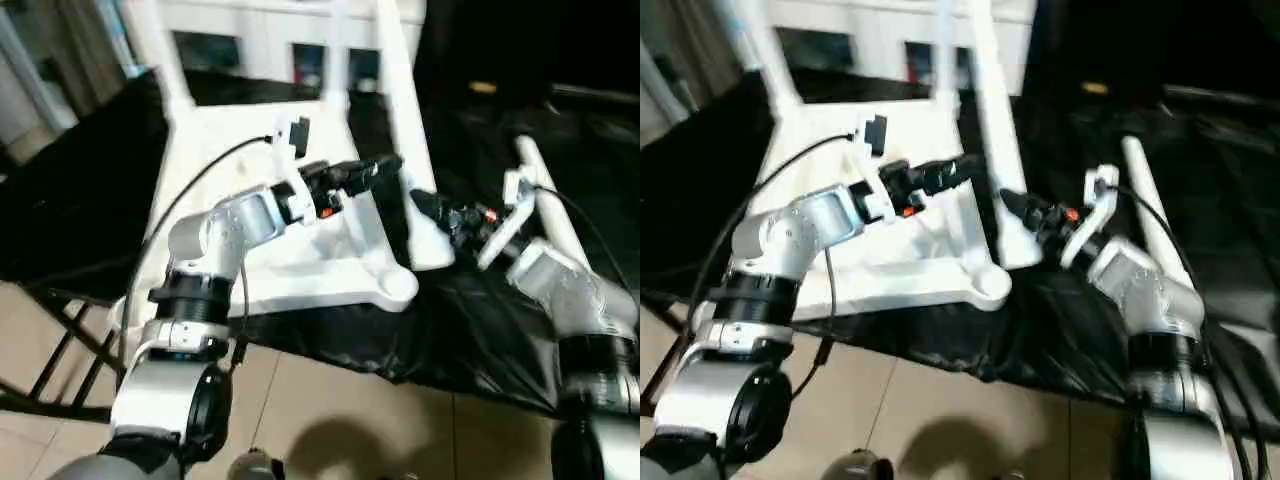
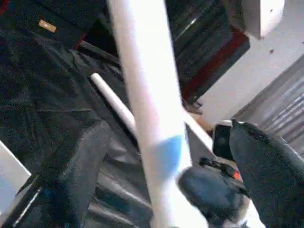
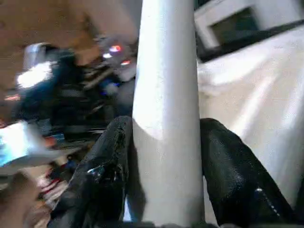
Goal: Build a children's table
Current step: Pick table leg
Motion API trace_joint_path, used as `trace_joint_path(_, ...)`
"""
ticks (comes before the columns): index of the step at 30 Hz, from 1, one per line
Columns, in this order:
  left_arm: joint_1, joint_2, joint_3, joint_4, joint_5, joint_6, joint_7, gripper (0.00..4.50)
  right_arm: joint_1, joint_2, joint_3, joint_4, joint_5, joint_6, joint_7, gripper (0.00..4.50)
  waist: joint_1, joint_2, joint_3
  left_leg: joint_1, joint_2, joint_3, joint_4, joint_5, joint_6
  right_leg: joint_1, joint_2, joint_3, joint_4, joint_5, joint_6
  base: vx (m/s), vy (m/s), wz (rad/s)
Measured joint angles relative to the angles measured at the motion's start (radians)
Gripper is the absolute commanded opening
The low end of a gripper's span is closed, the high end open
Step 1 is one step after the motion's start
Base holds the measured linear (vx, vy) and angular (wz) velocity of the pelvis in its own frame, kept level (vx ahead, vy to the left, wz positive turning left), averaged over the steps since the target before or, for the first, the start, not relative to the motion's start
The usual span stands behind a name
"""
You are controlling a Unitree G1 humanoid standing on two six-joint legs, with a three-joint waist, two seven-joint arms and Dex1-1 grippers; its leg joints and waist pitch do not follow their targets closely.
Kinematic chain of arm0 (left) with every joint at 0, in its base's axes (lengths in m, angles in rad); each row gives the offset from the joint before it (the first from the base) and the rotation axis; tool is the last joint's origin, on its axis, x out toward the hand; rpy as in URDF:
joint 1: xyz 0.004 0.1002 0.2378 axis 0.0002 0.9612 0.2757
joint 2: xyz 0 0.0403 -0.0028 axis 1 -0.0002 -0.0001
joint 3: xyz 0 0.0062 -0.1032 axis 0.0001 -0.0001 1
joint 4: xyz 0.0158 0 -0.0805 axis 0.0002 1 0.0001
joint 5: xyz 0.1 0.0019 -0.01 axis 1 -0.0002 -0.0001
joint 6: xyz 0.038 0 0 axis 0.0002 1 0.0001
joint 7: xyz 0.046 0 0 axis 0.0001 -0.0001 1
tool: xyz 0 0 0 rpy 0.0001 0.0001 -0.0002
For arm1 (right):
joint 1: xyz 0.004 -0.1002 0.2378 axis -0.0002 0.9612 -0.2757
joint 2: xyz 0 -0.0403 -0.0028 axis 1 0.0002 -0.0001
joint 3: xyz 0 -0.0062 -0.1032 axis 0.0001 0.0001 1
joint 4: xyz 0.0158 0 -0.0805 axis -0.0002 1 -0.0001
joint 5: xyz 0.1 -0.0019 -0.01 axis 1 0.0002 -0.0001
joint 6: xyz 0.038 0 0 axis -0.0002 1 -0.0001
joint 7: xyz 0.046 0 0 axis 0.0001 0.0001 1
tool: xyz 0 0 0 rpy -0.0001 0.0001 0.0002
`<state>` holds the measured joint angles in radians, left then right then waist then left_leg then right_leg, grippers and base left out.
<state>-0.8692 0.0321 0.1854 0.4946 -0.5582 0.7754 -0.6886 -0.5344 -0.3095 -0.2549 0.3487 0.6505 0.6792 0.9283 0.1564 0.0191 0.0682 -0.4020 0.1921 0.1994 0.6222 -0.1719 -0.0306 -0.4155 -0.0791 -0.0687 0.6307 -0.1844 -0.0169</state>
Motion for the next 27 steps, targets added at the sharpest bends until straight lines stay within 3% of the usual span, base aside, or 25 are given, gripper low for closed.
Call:
trace_joint_path(4,0.0,-0.024,-0.003,-0.001,-0.017,0.028,0.026,4.5,0.072,0.003,0.037,-0.139,0.029,0.068,0.01,1.84,0.002,0.0,0.0,0.0,-0.001,0.0,0.0,-0.001,-0.003,0.002,-0.001,0.0,-0.001,0.001,0.002,0.0,0.0,0.0)
trace_joint_path(9,0.0,-0.051,0.007,-0.005,-0.049,0.038,0.038,4.5,0.103,0.001,0.063,-0.19,0.03,0.08,-0.01,1.84,-0.006,0.0,0.0,0.0,-0.001,0.0,-0.001,-0.001,-0.003,0.002,-0.001,0.0,-0.002,0.003,0.005,0.0,0.0,0.0)
trace_joint_path(14,0.002,-0.056,0.027,-0.04,-0.069,0.059,0.046,4.12,0.108,0.026,0.07,-0.229,0.027,0.085,-0.05,1.84,-0.018,0.0,-0.001,0.0,-0.001,-0.001,-0.002,-0.001,-0.004,0.002,-0.001,0.0,-0.003,0.003,0.005,0.0,0.0,0.0)
trace_joint_path(27,0.075,-0.073,0.034,-0.111,-0.075,0.051,0.085,3.17,0.104,0.061,0.087,-0.237,0.027,0.084,-0.107,1.84,-0.013,0.0,-0.001,0.0,-0.002,-0.001,-0.003,-0.001,-0.004,0.003,-0.001,0.0,-0.007,0.003,0.005,0.0,0.0,0.0)
